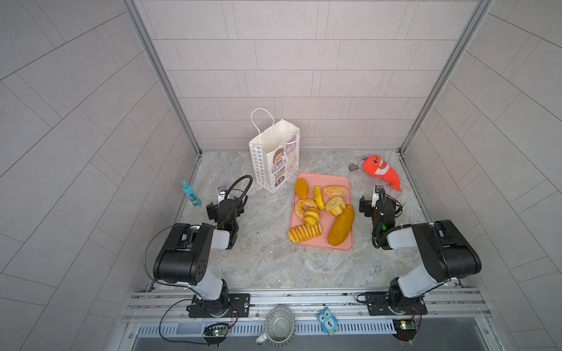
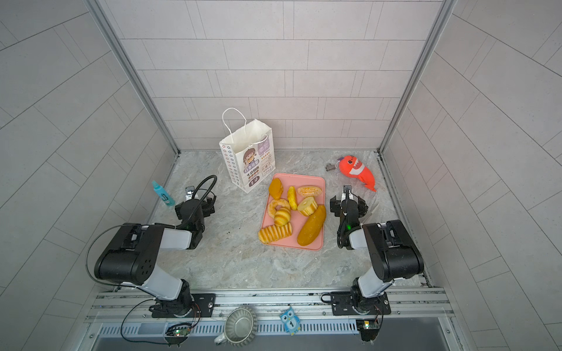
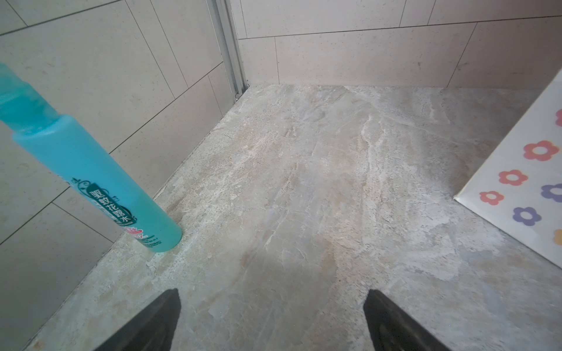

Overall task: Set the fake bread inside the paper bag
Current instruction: 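Reach the left gripper to the bag handle while the right gripper moves toward the tong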

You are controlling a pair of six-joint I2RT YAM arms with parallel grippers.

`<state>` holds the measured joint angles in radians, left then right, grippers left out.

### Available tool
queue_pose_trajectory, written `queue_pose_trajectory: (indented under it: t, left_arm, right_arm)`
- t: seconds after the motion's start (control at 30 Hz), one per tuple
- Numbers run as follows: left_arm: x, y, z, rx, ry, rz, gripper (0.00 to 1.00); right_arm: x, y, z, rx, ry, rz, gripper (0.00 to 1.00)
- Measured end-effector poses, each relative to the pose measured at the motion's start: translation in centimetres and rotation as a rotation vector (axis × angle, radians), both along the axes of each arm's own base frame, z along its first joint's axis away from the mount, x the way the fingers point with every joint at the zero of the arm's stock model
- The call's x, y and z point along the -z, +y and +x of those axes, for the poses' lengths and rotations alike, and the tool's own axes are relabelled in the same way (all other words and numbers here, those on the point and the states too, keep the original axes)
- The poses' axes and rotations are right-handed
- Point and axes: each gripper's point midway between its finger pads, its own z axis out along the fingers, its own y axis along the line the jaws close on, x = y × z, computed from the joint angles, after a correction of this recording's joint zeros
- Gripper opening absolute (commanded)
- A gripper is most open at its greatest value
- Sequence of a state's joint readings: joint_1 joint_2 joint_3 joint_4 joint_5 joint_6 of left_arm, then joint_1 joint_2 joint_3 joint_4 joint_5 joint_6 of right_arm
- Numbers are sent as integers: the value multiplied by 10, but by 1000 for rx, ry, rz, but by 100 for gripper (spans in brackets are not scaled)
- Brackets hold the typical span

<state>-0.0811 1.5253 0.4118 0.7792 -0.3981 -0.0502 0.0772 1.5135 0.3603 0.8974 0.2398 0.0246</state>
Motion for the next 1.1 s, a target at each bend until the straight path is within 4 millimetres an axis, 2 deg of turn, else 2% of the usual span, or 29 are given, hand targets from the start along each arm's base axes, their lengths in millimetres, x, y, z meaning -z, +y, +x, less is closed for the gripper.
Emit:
queue_pose_trajectory:
  t: [0.07,0.17,0.3,0.47,0.53,0.63,0.7,0.83,0.9,1.03,1.1]
  left_arm:
    - [-21,4,6,-31,-8,-2,100]
    - [-69,10,12,-89,-80,-28,100]
    - [-122,17,2,-159,-144,-96,100]
    - [-164,28,-22,-275,-142,-231,100]
    - [-174,31,-30,-285,-123,-290,100]
    - [-177,27,-36,-236,-48,-386,100]
    - [-174,19,-40,-195,32,-437,97]
    - [-176,-5,-38,-73,173,-527,95]
    - [-184,-18,-35,-5,218,-561,95]
    - [-207,-37,-23,114,253,-591,100]
    - [-219,-45,-13,168,259,-603,100]
  right_arm:
    - [-19,-1,-4,6,-29,2,99]
    - [-59,-6,-14,35,-112,18,99]
    - [-114,-20,-35,133,-192,87,99]
    - [-171,-30,-67,223,-211,223,99]
    - [-183,-25,-78,208,-184,273,99]
    - [-183,-17,-92,188,-71,331,99]
    - [-175,-9,-100,163,25,357,99]
    - [-144,5,-118,122,165,412,99]
    - [-129,12,-129,96,197,463,99]
    - [-120,30,-137,25,209,564,98]
    - [-122,43,-134,-31,225,609,88]
